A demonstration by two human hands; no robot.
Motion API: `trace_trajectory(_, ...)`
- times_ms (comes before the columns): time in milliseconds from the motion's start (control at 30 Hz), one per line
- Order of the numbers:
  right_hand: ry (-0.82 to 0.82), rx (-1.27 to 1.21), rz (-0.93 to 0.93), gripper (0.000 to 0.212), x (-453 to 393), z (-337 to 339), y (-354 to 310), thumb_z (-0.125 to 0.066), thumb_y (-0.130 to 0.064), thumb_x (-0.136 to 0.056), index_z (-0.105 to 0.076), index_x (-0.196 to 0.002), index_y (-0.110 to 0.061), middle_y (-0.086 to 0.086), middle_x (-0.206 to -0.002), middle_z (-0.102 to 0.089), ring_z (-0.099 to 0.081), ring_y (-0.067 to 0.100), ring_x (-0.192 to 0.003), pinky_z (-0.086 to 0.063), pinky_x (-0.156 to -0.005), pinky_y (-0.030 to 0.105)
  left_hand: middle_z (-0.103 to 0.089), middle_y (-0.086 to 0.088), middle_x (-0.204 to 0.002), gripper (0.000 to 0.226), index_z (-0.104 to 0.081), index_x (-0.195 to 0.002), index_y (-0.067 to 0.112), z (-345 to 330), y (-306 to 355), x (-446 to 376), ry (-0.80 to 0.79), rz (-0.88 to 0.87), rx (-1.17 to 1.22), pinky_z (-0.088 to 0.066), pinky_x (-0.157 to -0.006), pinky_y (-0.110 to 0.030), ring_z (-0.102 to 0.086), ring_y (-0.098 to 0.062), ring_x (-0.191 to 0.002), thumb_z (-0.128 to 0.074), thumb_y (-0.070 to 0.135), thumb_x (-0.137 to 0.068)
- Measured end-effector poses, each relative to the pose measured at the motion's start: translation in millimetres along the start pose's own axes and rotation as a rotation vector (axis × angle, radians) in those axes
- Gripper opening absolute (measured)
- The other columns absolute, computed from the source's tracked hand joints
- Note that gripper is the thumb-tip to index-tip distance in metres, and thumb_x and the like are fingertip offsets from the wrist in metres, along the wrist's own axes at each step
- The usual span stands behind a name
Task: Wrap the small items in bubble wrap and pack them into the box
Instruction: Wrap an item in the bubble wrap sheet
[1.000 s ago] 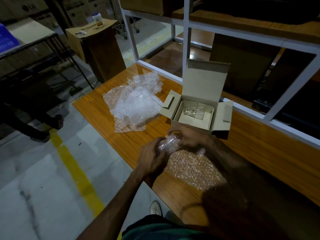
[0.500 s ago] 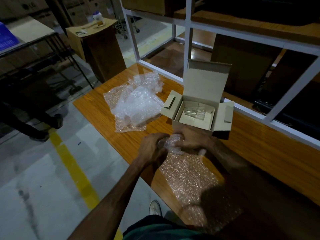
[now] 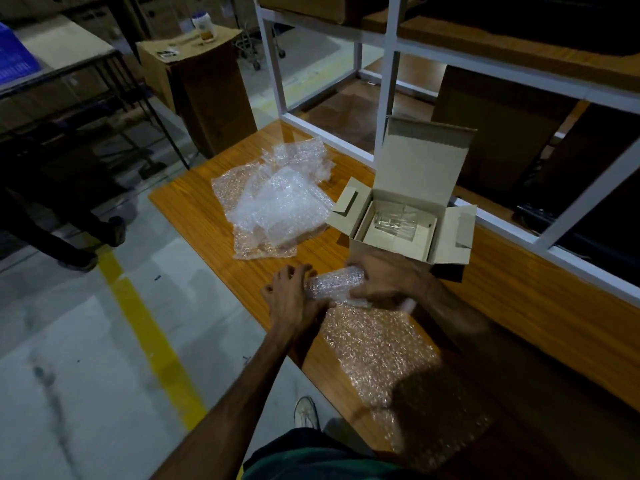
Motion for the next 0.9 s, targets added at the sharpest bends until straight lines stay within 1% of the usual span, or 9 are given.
trace_trajectory(100,0.079,0.113,0.043,0.06,-0.7,0.2,-2.6,-0.059,-0.072,-0.085,-0.055,-0.134,-0.038,-0.011,-0.128,-0.061,-0.053,0.009,-0.11,-0.049,-0.095,0.041,-0.055,-0.001,-0.132,0.096,-0.053,-0.133,0.031,9.3,-6.6,10.8,0.091,0.094,0.006,-0.031,-0.105,-0.05,-0.047,-0.024,-0.127,-0.077,0.087,-0.059)
trace_trajectory(200,0.122,0.236,0.067,0.062,-2.7,-2.2,-4.4,-0.056,-0.075,-0.085,-0.055,-0.134,-0.037,-0.007,-0.135,-0.061,-0.053,0.012,-0.114,-0.047,-0.098,0.041,-0.056,0.003,-0.125,0.098,-0.051,-0.128,0.029,12.1,-10.1,18.2,0.15,0.139,-0.013,-0.034,-0.098,-0.048,-0.05,-0.022,-0.119,-0.068,0.095,-0.057)
trace_trajectory(267,0.172,0.352,0.104,0.066,-2.1,-2.2,-14.4,-0.055,-0.076,-0.085,-0.057,-0.134,-0.032,-0.004,-0.134,-0.059,-0.05,0.016,-0.115,-0.044,-0.098,0.041,-0.056,0.002,-0.127,0.099,-0.051,-0.128,0.03,12.7,-8.6,19.2,0.154,0.149,-0.044,-0.034,-0.098,-0.047,-0.049,-0.022,-0.119,-0.066,0.097,-0.058)
trace_trajectory(333,0.211,0.404,0.137,0.071,-1.5,-3.6,-25.6,-0.057,-0.077,-0.084,-0.056,-0.137,-0.03,-0.002,-0.137,-0.055,-0.049,0.02,-0.122,-0.041,-0.103,0.044,-0.055,0.002,-0.128,0.099,-0.05,-0.129,0.03,14.2,-7.2,19.0,0.157,0.153,-0.07,-0.034,-0.098,-0.047,-0.048,-0.022,-0.119,-0.064,0.098,-0.058)
trace_trajectory(400,0.209,0.355,0.162,0.067,-3.3,-6.7,-32.0,-0.061,-0.071,-0.086,-0.053,-0.14,-0.032,-0.003,-0.137,-0.054,-0.05,0.019,-0.125,-0.041,-0.105,0.045,-0.055,0.001,-0.128,0.104,-0.05,-0.13,0.03,15.2,-8.7,18.1,0.15,0.149,-0.087,-0.035,-0.097,-0.048,-0.048,-0.023,-0.119,-0.059,0.103,-0.056)
trace_trajectory(500,0.149,0.217,0.192,0.052,-5.9,-7.8,-29.9,-0.056,-0.065,-0.092,-0.054,-0.136,-0.038,-0.009,-0.126,-0.059,-0.053,0.013,-0.113,-0.046,-0.096,0.039,-0.055,-0.002,-0.129,0.11,-0.049,-0.132,0.031,13.4,-16.7,14.9,0.124,0.163,-0.102,-0.036,-0.098,-0.051,-0.048,-0.026,-0.121,-0.056,0.105,-0.051)
trace_trajectory(600,0.136,0.156,0.205,0.053,-5.8,-4.9,-21.9,-0.054,-0.064,-0.093,-0.055,-0.138,-0.036,-0.01,-0.127,-0.059,-0.049,0.007,-0.109,-0.047,-0.094,0.037,-0.054,-0.003,-0.131,0.111,-0.048,-0.134,0.032,13.3,-17.1,12.0,0.113,0.164,-0.106,-0.034,-0.098,-0.051,-0.047,-0.027,-0.124,-0.06,0.103,-0.05)
trace_trajectory(733,0.134,0.156,0.229,0.052,-9.2,-1.2,-22.9,-0.062,-0.054,-0.093,-0.056,-0.14,-0.031,-0.006,-0.133,-0.057,-0.048,0.008,-0.113,-0.042,-0.093,0.032,-0.053,-0.006,-0.136,0.11,-0.046,-0.137,0.034,12.2,-14.2,6.3,0.075,0.145,-0.127,-0.033,-0.102,-0.054,-0.045,-0.029,-0.129,-0.071,0.095,-0.049)
trace_trajectory(900,0.162,0.145,0.216,0.052,-9.1,-4.1,-20.5,-0.065,-0.048,-0.09,-0.054,-0.138,-0.032,-0.005,-0.137,-0.052,-0.046,0.01,-0.117,-0.046,-0.099,0.038,-0.051,-0.007,-0.142,0.111,-0.045,-0.14,0.036,11.0,-14.5,1.5,0.028,0.121,-0.132,-0.031,-0.107,-0.056,-0.043,-0.029,-0.135,-0.074,0.092,-0.048)
Point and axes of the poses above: each hand's wrist, its own x-axis away from the middle knuckle, its own z-axis out of the back of the hand, y = z × x, the point moved 10 cm from there along -x, towards the middle knuckle
